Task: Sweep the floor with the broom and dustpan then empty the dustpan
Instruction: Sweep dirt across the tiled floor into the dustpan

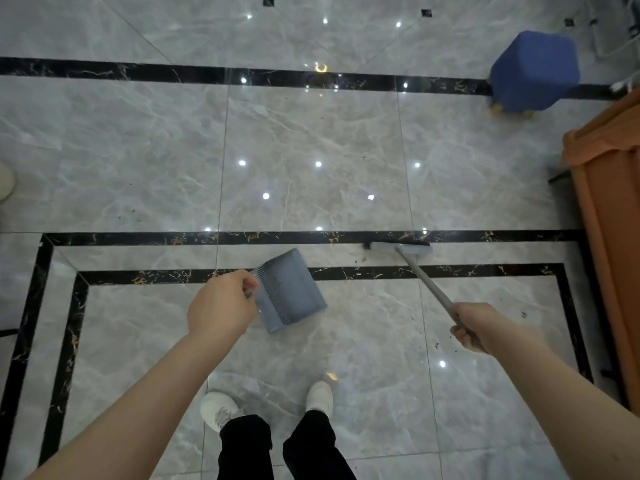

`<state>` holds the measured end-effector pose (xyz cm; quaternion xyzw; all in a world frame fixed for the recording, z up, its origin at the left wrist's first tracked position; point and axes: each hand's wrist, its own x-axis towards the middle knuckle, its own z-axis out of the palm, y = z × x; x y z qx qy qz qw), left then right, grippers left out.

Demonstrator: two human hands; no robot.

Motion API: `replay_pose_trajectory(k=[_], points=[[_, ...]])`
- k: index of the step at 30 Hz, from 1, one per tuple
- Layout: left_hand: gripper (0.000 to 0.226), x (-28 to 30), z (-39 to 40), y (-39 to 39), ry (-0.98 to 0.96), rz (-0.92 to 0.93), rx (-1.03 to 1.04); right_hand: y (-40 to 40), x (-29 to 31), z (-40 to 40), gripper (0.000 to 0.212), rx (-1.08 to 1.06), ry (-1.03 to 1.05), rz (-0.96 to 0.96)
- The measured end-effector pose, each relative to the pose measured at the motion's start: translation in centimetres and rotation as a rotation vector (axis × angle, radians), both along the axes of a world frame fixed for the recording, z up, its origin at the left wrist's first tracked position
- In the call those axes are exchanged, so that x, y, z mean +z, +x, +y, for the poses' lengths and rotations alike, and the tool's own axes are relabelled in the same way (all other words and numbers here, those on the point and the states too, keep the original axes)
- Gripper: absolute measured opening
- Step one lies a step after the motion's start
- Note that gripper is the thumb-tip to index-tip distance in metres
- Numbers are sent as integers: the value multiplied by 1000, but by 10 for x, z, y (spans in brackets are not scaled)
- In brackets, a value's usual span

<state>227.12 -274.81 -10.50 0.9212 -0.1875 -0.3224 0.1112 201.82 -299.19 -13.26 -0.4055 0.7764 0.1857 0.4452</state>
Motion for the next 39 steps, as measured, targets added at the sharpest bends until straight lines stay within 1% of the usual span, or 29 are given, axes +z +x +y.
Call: replay_pose_trajectory(k=[2, 3, 6, 8, 10, 12, 13, 16, 19, 22, 25, 27, 28, 30, 32, 33, 35, 36, 37, 38, 39], points=[[27, -2, -5, -6, -7, 11, 2, -6, 2, -6, 21, 34, -41, 39], [27, -3, -8, -9, -7, 14, -6, -11, 2, -9, 23, 86, -69, 72], [24, -6, -14, -17, -2, 8, -33, -28, 8, -18, 17, 385, -188, 169], [25, -8, -19, -21, 4, 6, -38, -37, 13, -24, 13, 524, -251, 240], [28, -11, -22, -23, 6, 7, -40, -40, 14, -30, 12, 580, -239, 298], [29, -14, -26, -22, 7, 7, -32, -39, 10, -34, 13, 582, -163, 293], [29, -15, -26, -22, 11, 7, -22, -37, 6, -34, 16, 604, -126, 279], [26, -16, -27, -20, 19, -8, 0, -33, -10, -28, 24, 675, -101, 257], [25, -16, -28, -22, 13, -12, 1, -30, -18, -15, 28, 615, -35, 192], [24, -16, -29, -22, -4, -4, -4, -32, -12, -6, 28, 552, 29, 126], [22, -17, -31, -21, -4, -14, -7, -34, 0, -3, 30, 428, 165, 64], [22, -16, -33, -22, 5, -24, -15, -36, 10, 4, 32, 423, 228, 39], [22, -16, -32, -22, 11, -25, -15, -38, 13, 7, 33, 453, 241, 22], [21, -15, -32, -23, 20, -18, -3, -43, 24, 1, 36, 516, 222, -2], [20, -14, -30, -22, 23, -16, 9, -47, 37, -14, 33, 394, 218, -9], [20, -14, -30, -22, 26, -12, 7, -47, 46, -19, 32, 371, 217, -4], [22, -16, -30, -21, 25, -6, 2, -37, 55, -17, 35, 319, 127, -59], [25, -18, -30, -21, 28, -1, 0, -30, 51, -15, 34, 326, 93, -97], [27, -19, -31, -21, 29, 0, -4, -26, 43, -14, 28, 369, 86, -101], [28, -20, -31, -21, 36, 0, -7, -21, 36, -10, 20, 413, 115, -86], [28, -21, -31, -21, 39, -4, -11, -16, 28, -3, 21, 412, 159, -43]])
